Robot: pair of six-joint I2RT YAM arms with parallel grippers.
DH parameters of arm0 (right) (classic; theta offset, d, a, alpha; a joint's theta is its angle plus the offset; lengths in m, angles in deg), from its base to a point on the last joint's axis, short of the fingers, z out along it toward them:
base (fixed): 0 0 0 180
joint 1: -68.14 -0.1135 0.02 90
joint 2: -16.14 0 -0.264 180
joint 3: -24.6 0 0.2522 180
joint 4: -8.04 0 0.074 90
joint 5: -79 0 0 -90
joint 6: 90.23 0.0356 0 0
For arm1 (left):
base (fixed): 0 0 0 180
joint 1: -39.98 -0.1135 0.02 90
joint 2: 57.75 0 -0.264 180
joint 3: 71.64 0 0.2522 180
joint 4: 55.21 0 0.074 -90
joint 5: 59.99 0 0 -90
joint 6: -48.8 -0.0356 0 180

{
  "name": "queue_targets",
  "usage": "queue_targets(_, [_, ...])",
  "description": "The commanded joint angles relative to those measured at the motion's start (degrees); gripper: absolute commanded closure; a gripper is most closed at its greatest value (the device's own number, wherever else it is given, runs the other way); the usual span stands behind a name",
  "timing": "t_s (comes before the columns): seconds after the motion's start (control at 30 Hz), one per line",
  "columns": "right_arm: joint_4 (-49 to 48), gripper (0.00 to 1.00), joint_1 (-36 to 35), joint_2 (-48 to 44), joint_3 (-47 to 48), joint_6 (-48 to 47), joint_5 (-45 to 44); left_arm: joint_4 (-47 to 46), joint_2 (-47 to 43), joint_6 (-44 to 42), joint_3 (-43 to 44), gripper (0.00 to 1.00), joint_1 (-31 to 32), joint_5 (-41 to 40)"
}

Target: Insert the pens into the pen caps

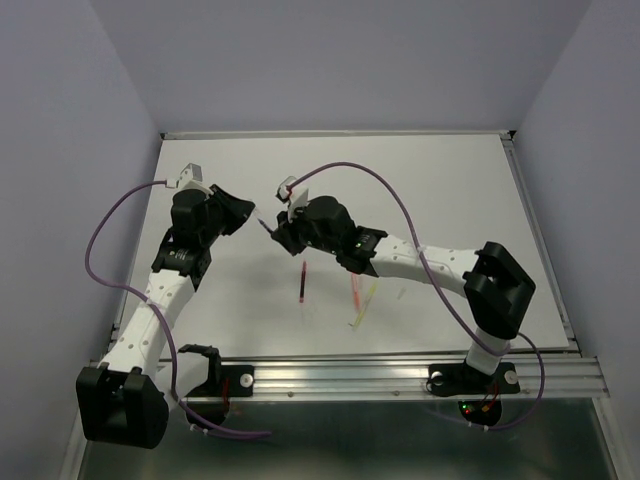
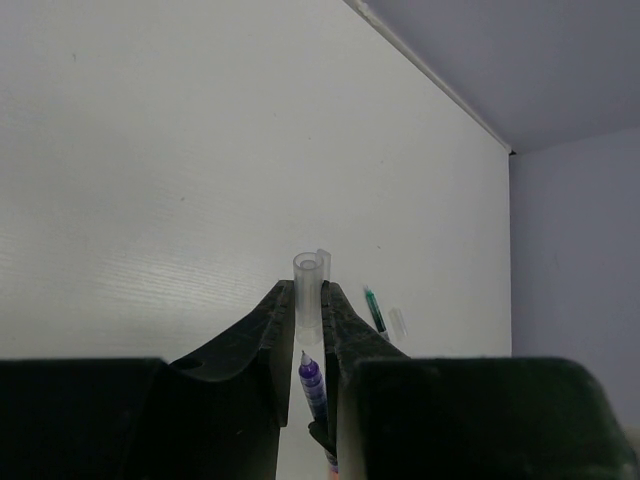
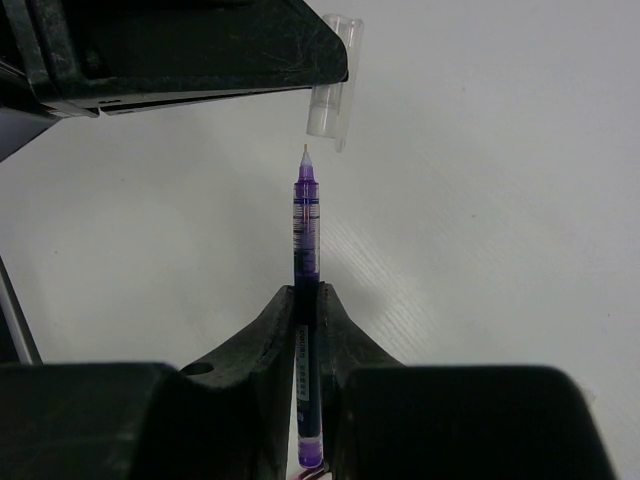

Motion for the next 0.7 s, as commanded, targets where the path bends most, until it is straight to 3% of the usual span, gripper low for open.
queue_targets(0.0, [-1.4,0.99,0.5,0.1,2.7,-0.5,-0.8,-1.8,-1.1,-0.4,0.0,1.00,0.4,-0.5])
queue_targets(0.67, [-1.3,0.99,1.0,1.5,4.6,0.4,0.6,-1.9,-1.0,-0.8,-0.2,1.00,0.4,-0.1])
